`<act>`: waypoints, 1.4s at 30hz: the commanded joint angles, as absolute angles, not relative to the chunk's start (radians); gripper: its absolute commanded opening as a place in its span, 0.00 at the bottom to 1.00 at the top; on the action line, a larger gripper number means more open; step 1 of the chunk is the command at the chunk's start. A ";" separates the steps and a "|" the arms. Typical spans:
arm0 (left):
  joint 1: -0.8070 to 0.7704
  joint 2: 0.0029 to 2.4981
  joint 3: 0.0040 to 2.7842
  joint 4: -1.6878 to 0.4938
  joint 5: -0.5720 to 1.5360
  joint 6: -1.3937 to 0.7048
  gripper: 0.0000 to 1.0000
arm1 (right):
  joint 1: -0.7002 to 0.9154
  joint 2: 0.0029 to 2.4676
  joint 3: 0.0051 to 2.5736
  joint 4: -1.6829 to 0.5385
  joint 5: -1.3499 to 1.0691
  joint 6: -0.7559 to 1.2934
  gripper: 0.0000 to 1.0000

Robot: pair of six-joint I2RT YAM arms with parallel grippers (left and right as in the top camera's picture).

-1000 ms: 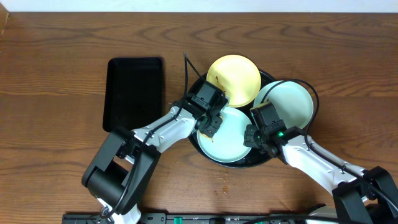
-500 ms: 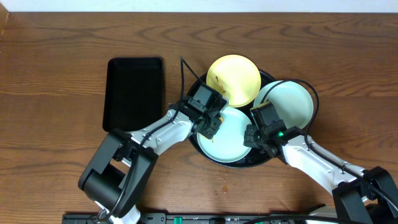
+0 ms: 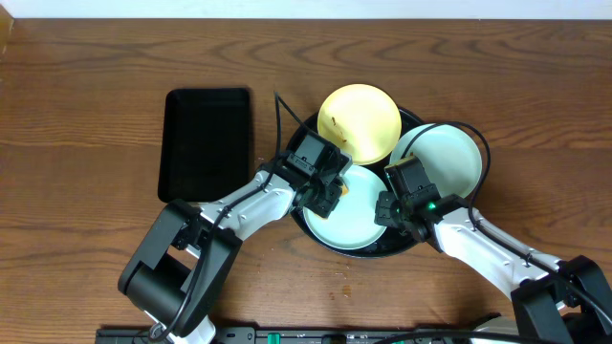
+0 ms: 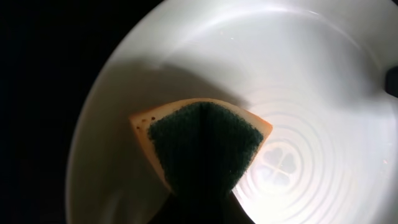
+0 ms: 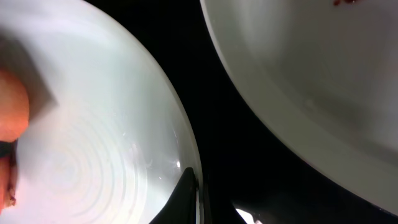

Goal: Clean dirty plates on tray and stack at the side
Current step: 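Scrub the pale green plate surface with the sponge in the left gripper, then return the sponge with the left gripper to the black tray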

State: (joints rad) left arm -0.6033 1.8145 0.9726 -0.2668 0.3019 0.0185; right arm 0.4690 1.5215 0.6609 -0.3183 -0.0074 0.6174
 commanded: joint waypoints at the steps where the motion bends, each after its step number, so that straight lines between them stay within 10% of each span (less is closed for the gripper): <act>1: -0.615 1.875 0.903 -0.305 0.311 -0.024 0.07 | 0.483 1.536 0.652 -0.322 0.000 0.612 0.01; 20: -0.678 1.849 0.944 -0.305 0.575 -0.088 0.07 | 0.483 1.536 0.652 -0.322 0.000 0.612 0.01; 33: -0.379 1.502 1.088 -0.305 0.590 -0.148 0.08 | 0.483 1.536 0.652 -0.322 0.000 0.611 0.09; 42: -0.132 1.511 1.058 -0.471 0.135 -0.148 0.08 | 0.483 1.536 0.652 -0.322 -0.001 0.612 0.16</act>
